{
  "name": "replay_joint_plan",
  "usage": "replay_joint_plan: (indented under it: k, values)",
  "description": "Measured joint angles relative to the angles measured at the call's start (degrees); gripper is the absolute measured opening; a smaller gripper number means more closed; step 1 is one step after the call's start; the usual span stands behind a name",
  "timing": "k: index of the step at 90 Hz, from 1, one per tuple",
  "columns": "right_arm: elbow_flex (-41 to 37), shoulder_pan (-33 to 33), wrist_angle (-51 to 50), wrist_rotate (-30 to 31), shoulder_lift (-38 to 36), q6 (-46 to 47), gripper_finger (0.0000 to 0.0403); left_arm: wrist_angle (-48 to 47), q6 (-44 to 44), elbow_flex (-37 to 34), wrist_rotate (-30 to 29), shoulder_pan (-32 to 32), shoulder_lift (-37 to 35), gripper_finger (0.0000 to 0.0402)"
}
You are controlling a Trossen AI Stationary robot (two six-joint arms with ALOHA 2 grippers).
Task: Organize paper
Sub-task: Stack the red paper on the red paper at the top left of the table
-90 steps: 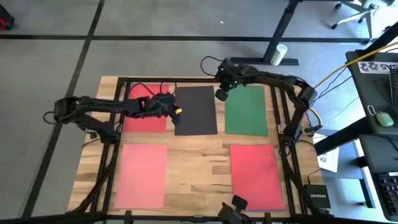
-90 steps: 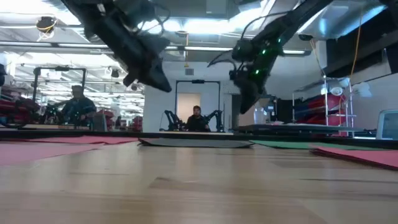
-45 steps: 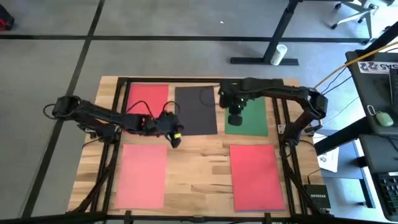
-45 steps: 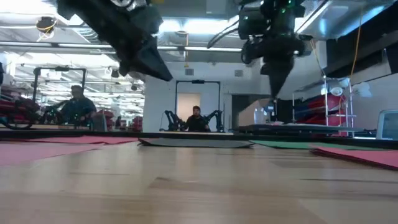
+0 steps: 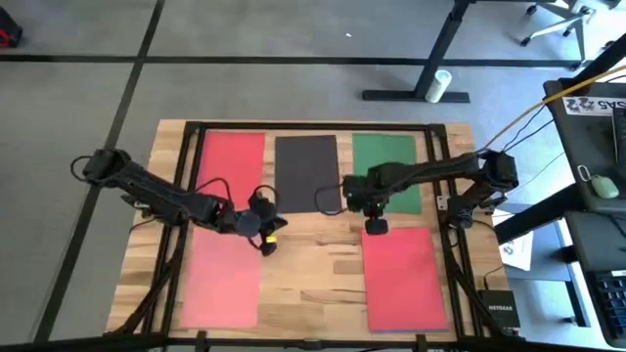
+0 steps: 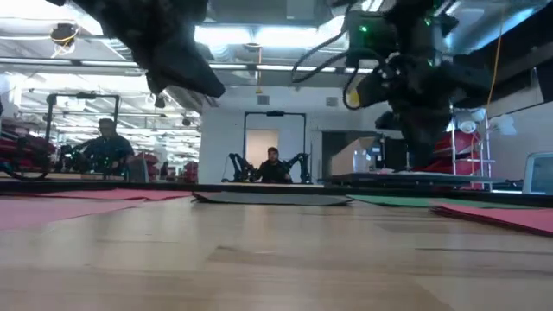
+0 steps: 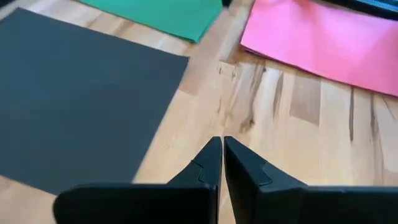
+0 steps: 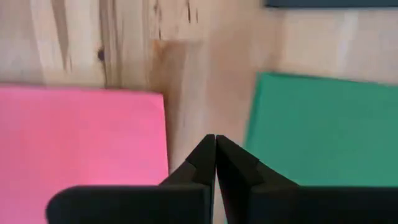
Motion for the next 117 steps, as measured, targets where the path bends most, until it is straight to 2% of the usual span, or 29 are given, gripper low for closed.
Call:
replay_joint_plan:
  k: [14, 23, 29, 49, 92, 105, 117]
  values:
    - [-2.96, 1.05, 4.69, -7.92, 0.02, 1.2, 0.0025, 0.02, -0.53, 0.0, -0.08, -1.27, 0.02, 0.0]
    - [-3.98, 1.05, 6.5, -14.22, 0.02, 1.46, 0.0054, 0.0, -0.61, 0.0, -0.08, -1.4, 0.02, 0.0]
    - [-4.55, 1.05, 7.83, -16.09, 0.02, 1.67, 0.0075, 0.0, -0.7, 0.0, -0.09, -1.4, 0.02, 0.0]
    - [-6.61, 0.9, 10.74, -14.52, 0.04, 2.25, 0.0114, -0.2, -0.72, 0.0, -0.48, -1.29, 0.04, 0.0]
    - [-7.22, 0.9, 11.32, -12.99, 0.22, 2.27, 0.0115, -0.33, -0.72, -0.02, -0.52, -1.26, 0.04, 0.0]
    - [-7.22, 0.72, 11.02, -9.69, 0.26, 2.21, 0.0115, -0.31, -0.58, -0.02, -0.52, -1.25, 0.24, 0.0]
    - [-7.22, -0.38, 10.99, -11.35, 1.6, 2.34, 0.0115, -0.19, -0.37, -0.04, -0.52, -1.25, 0.61, 0.0]
